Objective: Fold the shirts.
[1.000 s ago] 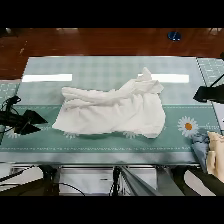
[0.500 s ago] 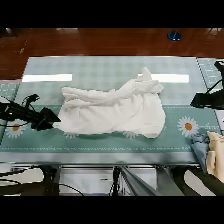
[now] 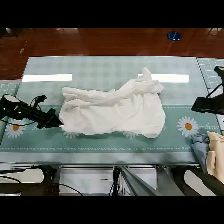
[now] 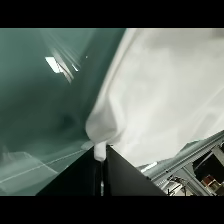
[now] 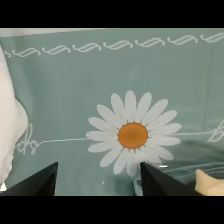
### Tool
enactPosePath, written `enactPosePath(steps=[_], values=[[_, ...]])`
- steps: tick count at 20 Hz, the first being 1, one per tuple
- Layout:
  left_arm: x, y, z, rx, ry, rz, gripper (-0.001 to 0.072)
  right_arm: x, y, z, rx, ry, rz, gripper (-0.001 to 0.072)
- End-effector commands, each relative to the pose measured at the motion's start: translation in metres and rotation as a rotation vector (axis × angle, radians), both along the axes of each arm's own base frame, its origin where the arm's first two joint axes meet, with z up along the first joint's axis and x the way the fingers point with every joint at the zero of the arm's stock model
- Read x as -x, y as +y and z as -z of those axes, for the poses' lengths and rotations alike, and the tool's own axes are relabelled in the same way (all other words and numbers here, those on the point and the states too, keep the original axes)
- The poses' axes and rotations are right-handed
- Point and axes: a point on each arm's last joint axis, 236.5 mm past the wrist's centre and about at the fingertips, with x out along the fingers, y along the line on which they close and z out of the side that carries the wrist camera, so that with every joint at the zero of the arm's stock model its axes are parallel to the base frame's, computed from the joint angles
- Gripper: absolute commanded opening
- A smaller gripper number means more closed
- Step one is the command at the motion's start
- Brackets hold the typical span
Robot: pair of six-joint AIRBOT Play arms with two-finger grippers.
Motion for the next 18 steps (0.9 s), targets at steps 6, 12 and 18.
enactPosePath(steps=[6,12,18], values=[[-0.021,0.013,-0.019,-0.022,-0.11,0.005,0.003,0.035,0.074,0.066,-0.545,0.016,0.177,0.0594],[-0.022,0.011,-0.027,-0.002,-0.11,0.014,0.0029,0.046,0.134,0.103,-0.639,0.031,0.176,0.0594],[-0.031,0.003,-0.034,0.041,-0.145,-0.008,0.0029,0.025,0.181,0.121,-0.587,-0.019,0.196,0.0492]])
